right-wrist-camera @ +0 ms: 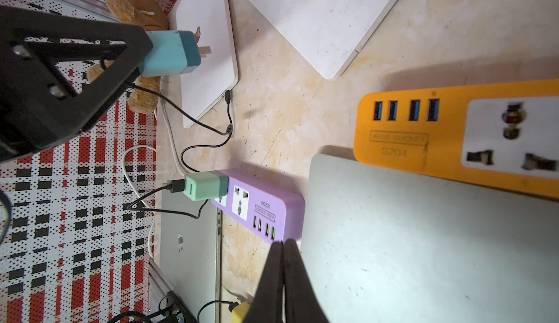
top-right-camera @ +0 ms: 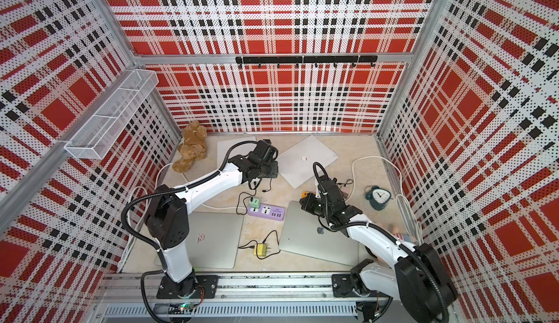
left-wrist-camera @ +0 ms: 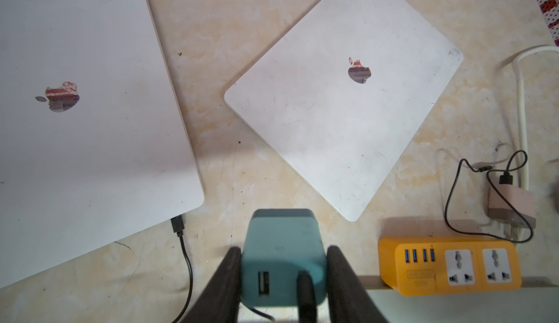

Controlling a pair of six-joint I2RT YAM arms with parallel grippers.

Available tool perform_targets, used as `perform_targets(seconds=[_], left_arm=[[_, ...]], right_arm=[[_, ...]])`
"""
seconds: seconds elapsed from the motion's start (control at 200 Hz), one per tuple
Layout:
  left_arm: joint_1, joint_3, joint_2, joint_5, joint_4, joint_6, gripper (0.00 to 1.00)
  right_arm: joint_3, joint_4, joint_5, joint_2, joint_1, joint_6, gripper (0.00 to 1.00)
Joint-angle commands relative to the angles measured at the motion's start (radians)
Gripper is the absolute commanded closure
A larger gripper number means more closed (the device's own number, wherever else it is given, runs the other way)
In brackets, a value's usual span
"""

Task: Unplug the laptop charger
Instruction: Place the plug at the center of the board.

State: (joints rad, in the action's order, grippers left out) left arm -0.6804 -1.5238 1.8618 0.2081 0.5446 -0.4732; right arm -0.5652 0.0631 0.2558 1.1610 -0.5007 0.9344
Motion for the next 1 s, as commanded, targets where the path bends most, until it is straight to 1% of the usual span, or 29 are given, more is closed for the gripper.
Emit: perform_targets(seconds=[0.0,0.251,0.441,0.997], left_arm=[[-0.017,0.051,-0.003,0.045,-0.098,-0.022,0.77],[-0.048,0.146,0.019,0.077,-0.184,-0.061,0.77],[-0.056,0.191,0.034,0.096,-0.231,-0.074,0.77],[-0.083,0.224,0.106,0.101,-0.272,-0.086,0.76]], right_arm=[[0.014,0.020,-0.018,-0.039,0.011,-0.009,0.93],[0.049,0.014,-0.017,-0.064,0.013,-0.007,0.93],[0.068,0.011,-0.017,-0.083,0.015,-0.006,0.92],[0.090,0.016,-0.024,-0.106,0.026,-0.011,0.92]])
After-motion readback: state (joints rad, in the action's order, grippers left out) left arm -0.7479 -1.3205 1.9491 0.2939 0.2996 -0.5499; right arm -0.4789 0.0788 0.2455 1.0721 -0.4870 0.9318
